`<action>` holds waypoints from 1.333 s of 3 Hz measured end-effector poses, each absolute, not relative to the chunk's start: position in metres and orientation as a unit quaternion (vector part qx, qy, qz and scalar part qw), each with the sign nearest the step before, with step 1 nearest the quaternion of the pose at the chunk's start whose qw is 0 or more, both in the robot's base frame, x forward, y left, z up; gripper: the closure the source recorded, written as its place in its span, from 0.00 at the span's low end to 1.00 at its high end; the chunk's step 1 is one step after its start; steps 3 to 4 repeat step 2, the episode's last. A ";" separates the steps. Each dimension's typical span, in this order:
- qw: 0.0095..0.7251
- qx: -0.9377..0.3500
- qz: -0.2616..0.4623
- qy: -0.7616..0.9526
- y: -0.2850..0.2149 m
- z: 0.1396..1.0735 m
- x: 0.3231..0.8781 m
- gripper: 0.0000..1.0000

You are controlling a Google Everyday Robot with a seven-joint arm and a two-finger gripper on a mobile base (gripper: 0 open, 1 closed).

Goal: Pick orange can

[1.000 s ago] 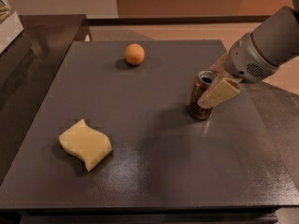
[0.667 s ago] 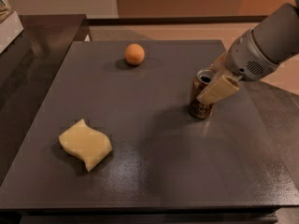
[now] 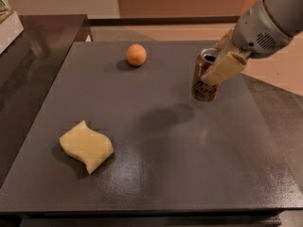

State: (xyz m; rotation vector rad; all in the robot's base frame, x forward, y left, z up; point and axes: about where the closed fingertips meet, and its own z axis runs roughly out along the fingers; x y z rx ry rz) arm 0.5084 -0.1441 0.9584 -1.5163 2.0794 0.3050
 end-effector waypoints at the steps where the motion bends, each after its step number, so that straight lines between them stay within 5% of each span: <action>1: 0.280 -0.590 0.099 0.751 -0.135 1.025 0.511 1.00; 4: 0.280 -0.590 0.099 0.751 -0.135 1.025 0.511 1.00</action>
Offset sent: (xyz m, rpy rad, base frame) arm 0.0025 0.0112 0.0942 -0.0356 -0.0577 0.0868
